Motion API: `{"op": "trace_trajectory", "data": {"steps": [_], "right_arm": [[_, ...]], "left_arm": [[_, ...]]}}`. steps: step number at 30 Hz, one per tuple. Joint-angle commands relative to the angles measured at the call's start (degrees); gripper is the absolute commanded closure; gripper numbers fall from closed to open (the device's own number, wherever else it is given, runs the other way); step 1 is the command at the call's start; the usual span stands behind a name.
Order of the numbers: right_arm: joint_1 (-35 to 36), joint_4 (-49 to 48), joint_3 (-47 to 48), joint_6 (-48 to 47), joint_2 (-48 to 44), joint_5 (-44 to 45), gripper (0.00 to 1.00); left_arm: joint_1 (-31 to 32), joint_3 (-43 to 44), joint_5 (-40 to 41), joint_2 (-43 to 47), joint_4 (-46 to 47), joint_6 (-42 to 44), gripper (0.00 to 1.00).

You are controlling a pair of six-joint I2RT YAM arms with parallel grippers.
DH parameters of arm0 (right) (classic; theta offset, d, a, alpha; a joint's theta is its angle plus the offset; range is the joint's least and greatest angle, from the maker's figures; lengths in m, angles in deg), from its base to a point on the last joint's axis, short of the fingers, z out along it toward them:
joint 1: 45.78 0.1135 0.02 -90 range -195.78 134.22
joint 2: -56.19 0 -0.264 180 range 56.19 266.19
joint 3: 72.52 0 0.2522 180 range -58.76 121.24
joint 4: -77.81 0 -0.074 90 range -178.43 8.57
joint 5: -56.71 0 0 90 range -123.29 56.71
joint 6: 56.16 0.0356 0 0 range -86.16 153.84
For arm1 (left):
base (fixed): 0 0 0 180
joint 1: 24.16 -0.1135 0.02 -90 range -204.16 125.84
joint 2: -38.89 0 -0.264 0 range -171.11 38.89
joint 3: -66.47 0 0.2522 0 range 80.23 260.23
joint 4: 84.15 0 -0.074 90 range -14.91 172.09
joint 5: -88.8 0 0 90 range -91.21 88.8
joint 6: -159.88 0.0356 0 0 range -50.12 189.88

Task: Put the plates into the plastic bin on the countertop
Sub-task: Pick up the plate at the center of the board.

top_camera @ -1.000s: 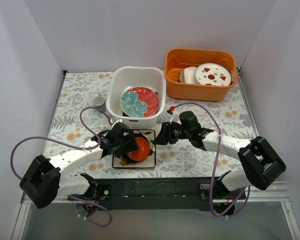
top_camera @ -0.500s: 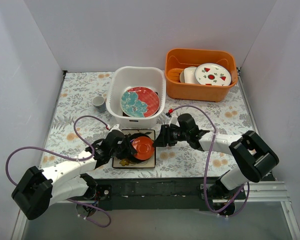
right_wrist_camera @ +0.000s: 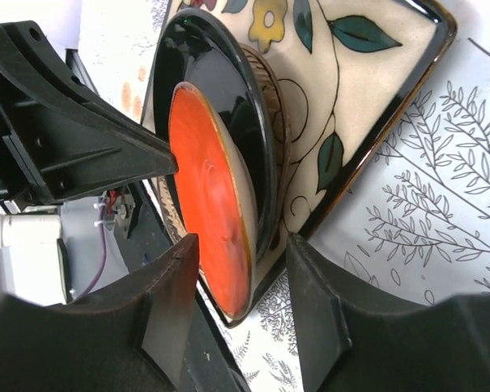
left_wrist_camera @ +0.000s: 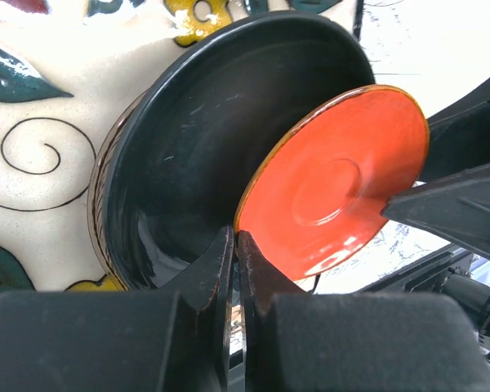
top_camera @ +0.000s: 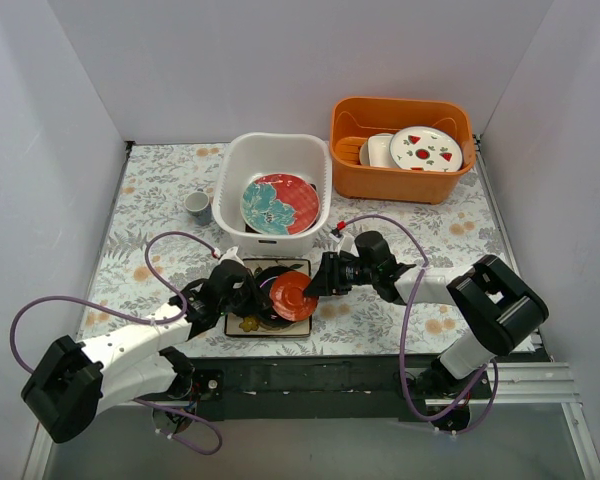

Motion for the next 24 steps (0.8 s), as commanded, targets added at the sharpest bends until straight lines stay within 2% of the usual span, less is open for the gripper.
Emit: {"op": "trace_trajectory", "data": {"steps": [1, 4, 5, 7, 8, 11, 15, 16, 18, 19, 22, 23, 24], "right_arm": [[0.28, -4.38, -0.68, 0.79, 0.20, -1.39, 0.48], [0.20, -4.12, -0.50, 0.44, -0.41, -1.47, 0.62], [0.28, -4.03, -0.41, 0.18, -0.50, -1.56, 0.71], [0.20, -3.77, -0.24, 0.09, -0.59, -1.83, 0.80], [0.20, -3.68, -0.41, 0.00, -0.85, -1.83, 0.87], [0.11, -3.06, -0.41, -0.17, -1.82, -1.65, 0.97], [0.02, -1.22, -0.41, -0.96, -3.58, -1.04, 0.99], [-0.24, -0.87, -0.50, -1.05, -4.28, -1.04, 0.99], [-0.51, -0.43, -0.50, -1.23, -5.33, -1.04, 0.99], [-0.86, 0.27, -0.50, -1.31, -6.29, -1.04, 0.99], [-1.47, 1.85, -0.33, -1.67, -8.40, -0.77, 0.99], [-1.56, 2.21, -0.33, -1.84, -8.94, -0.60, 0.99], [-1.82, 2.47, -0.33, -1.84, -9.55, -0.51, 0.99]], "left_arm": [[0.43, -0.44, -0.32, 1.86, 1.54, 0.36, 1.00], [0.43, -0.27, -0.32, 1.42, 1.80, 0.36, 1.00], [0.43, -0.26, -1.97, 1.33, 1.89, 0.36, 1.00], [0.43, -0.09, -2.16, 1.24, 2.15, 0.45, 1.00], [0.43, 0.00, -2.08, 1.15, 2.15, 0.36, 1.00], [0.43, 0.18, -2.16, 1.68, 2.06, 0.62, 1.00], [0.43, 0.35, -1.99, 3.26, 2.06, 1.15, 1.00], [0.43, 0.35, -1.90, 4.13, 2.06, 1.15, 0.94], [0.43, 0.44, -1.99, 5.10, 1.98, 1.50, 0.92], [0.34, 0.61, -1.73, 6.07, 2.06, 1.41, 0.84], [0.43, 0.70, -1.63, 7.65, 1.98, 1.59, 0.69], [0.43, 0.70, -1.37, 8.44, 1.98, 1.50, 0.55], [0.43, 0.70, -1.28, 8.80, 1.89, 1.68, 0.51]]}}
